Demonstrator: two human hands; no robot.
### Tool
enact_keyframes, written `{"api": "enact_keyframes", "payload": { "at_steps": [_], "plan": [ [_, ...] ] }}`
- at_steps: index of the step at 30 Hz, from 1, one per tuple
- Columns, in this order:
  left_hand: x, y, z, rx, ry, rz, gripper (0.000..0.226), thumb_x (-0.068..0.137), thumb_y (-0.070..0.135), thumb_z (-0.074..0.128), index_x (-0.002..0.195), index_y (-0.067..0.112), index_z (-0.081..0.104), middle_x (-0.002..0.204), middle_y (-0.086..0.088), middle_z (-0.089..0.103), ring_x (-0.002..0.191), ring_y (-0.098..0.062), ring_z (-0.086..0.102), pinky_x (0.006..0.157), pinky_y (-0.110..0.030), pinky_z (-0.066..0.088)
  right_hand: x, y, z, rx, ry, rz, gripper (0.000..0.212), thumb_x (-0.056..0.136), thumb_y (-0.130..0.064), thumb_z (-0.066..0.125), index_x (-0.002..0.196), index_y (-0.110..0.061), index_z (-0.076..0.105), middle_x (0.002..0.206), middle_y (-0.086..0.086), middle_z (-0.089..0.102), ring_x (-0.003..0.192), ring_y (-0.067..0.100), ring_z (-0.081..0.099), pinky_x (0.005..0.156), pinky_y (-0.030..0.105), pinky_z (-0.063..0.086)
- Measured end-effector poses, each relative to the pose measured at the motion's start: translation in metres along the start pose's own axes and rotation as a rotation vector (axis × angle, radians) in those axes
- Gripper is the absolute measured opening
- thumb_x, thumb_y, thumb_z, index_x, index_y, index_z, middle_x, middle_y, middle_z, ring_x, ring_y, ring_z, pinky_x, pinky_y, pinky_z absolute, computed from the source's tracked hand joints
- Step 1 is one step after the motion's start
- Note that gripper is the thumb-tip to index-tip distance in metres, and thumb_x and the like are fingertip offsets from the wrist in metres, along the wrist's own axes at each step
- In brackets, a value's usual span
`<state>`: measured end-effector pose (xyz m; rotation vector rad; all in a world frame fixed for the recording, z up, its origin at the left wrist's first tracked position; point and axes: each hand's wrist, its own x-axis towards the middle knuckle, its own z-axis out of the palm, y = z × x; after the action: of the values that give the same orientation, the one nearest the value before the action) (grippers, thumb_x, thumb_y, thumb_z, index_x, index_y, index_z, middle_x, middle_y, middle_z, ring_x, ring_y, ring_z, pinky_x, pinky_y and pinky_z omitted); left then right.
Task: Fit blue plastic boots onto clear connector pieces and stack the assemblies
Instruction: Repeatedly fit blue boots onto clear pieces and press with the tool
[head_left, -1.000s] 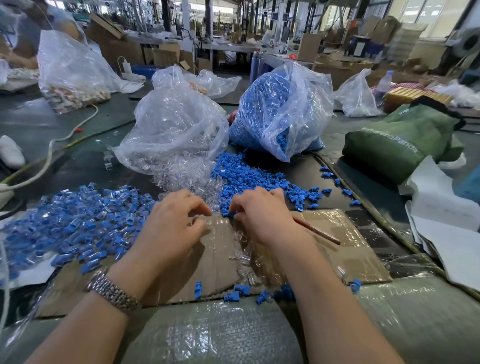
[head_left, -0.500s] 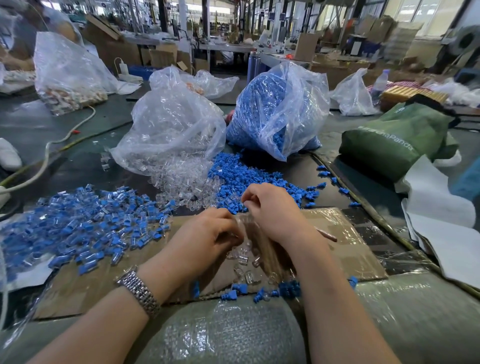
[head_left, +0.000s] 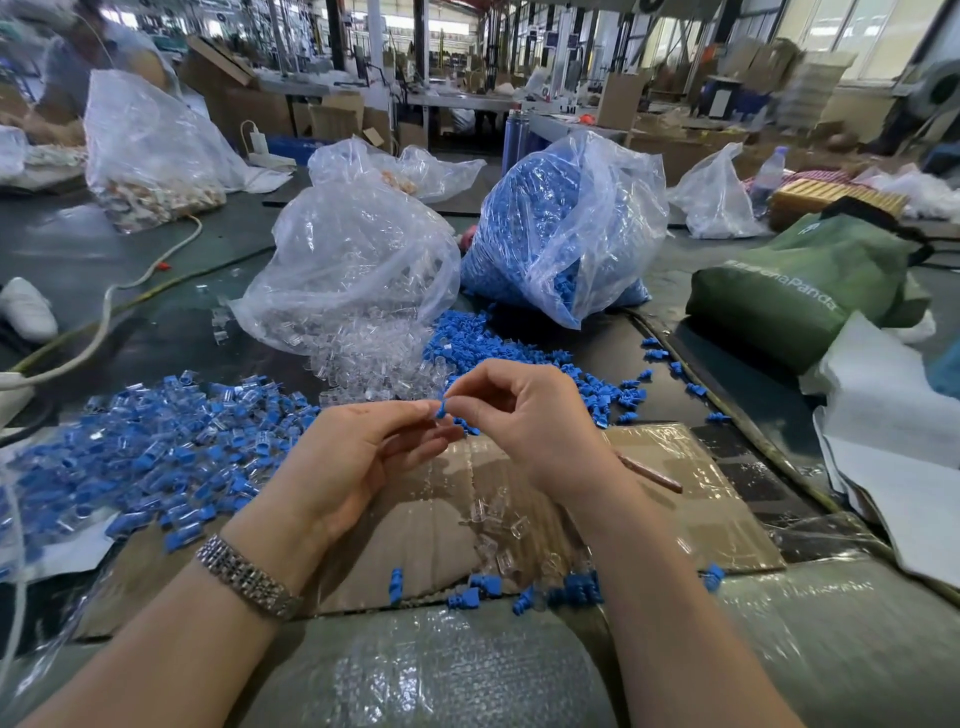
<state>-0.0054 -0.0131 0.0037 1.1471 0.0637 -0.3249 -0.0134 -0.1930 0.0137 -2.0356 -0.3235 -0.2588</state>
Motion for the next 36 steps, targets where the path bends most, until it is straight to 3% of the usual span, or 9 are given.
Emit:
{"api": "enact_keyframes", "payload": {
  "at_steps": [5, 8, 16, 19, 23, 27, 33, 36],
  "plan": [
    [-0.003, 0.002, 0.001, -0.006, -0.059, 0.010, 0.026, 0.077, 0.006, 0.071, 0.095, -0.012, 0.075, 0.104, -0.029, 0.073, 0.092, -0.029, 0.076, 0.077, -0.027, 0.063, -0.002, 0.000, 0.002, -0.190, -0.001, -0.049, 0.002, 0.094, -0.021, 0.073, 0.094, -0.020, 0.075, 0.084, -0.010, 0.074, 0.080, 0.005, 0.069, 0.082, 0.032, 0.058],
    [-0.005, 0.003, 0.000, -0.014, -0.082, 0.016, 0.024, 0.085, -0.008, 0.061, 0.107, -0.016, 0.068, 0.106, -0.031, 0.072, 0.094, -0.030, 0.076, 0.076, -0.026, 0.062, -0.002, -0.002, 0.000, -0.192, 0.020, -0.068, 0.002, 0.095, -0.019, 0.072, 0.094, -0.021, 0.073, 0.085, -0.009, 0.073, 0.081, 0.006, 0.069, 0.082, 0.033, 0.057],
    [-0.007, 0.006, -0.004, 0.025, -0.127, -0.002, 0.021, 0.074, -0.003, 0.069, 0.093, -0.003, 0.079, 0.105, -0.028, 0.074, 0.091, -0.029, 0.077, 0.069, -0.022, 0.061, -0.003, -0.004, -0.004, -0.018, -0.033, -0.112, 0.015, 0.096, -0.011, 0.070, 0.092, -0.026, 0.068, 0.083, -0.010, 0.071, 0.078, 0.002, 0.065, 0.075, 0.017, 0.051],
    [-0.009, 0.010, -0.008, 0.032, -0.170, -0.008, 0.023, 0.073, 0.001, 0.073, 0.095, 0.000, 0.079, 0.105, -0.026, 0.075, 0.094, -0.029, 0.076, 0.071, -0.023, 0.061, -0.003, -0.004, -0.003, -0.036, -0.043, -0.154, 0.010, 0.095, -0.012, 0.070, 0.094, -0.021, 0.069, 0.085, -0.008, 0.069, 0.082, 0.008, 0.065, 0.079, 0.026, 0.054],
    [-0.009, 0.009, -0.006, 0.093, -0.144, 0.094, 0.018, 0.070, 0.001, 0.074, 0.086, 0.003, 0.081, 0.096, -0.023, 0.076, 0.086, -0.027, 0.077, 0.070, -0.022, 0.060, -0.002, -0.004, 0.000, -0.060, -0.069, -0.172, 0.006, 0.097, -0.011, 0.068, 0.095, -0.017, 0.068, 0.088, -0.006, 0.067, 0.085, 0.012, 0.064, 0.078, 0.024, 0.051],
    [-0.011, 0.007, -0.003, 0.146, -0.129, 0.175, 0.017, 0.070, 0.001, 0.075, 0.085, 0.005, 0.080, 0.096, -0.022, 0.076, 0.089, -0.029, 0.076, 0.074, -0.024, 0.060, -0.003, -0.005, -0.001, -0.090, -0.080, -0.188, 0.004, 0.098, -0.012, 0.066, 0.096, -0.015, 0.066, 0.092, -0.005, 0.065, 0.086, 0.014, 0.063, 0.080, 0.031, 0.053],
    [-0.013, 0.008, -0.002, 0.115, -0.129, 0.168, 0.017, 0.072, -0.002, 0.072, 0.087, 0.001, 0.079, 0.099, -0.025, 0.075, 0.091, -0.033, 0.076, 0.075, -0.026, 0.061, -0.005, -0.010, -0.004, -0.118, -0.075, -0.188, 0.007, 0.097, -0.010, 0.066, 0.094, -0.016, 0.066, 0.092, -0.006, 0.064, 0.086, 0.014, 0.061, 0.080, 0.030, 0.052],
    [-0.014, 0.008, -0.002, 0.115, -0.136, 0.175, 0.019, 0.073, -0.001, 0.071, 0.090, -0.001, 0.078, 0.098, -0.025, 0.075, 0.091, -0.032, 0.076, 0.075, -0.026, 0.061, -0.006, -0.013, -0.008, -0.023, -0.080, -0.113, 0.005, 0.096, -0.020, 0.070, 0.100, -0.022, 0.068, 0.090, -0.007, 0.068, 0.084, 0.009, 0.064, 0.076, 0.022, 0.051]
  ]
}}
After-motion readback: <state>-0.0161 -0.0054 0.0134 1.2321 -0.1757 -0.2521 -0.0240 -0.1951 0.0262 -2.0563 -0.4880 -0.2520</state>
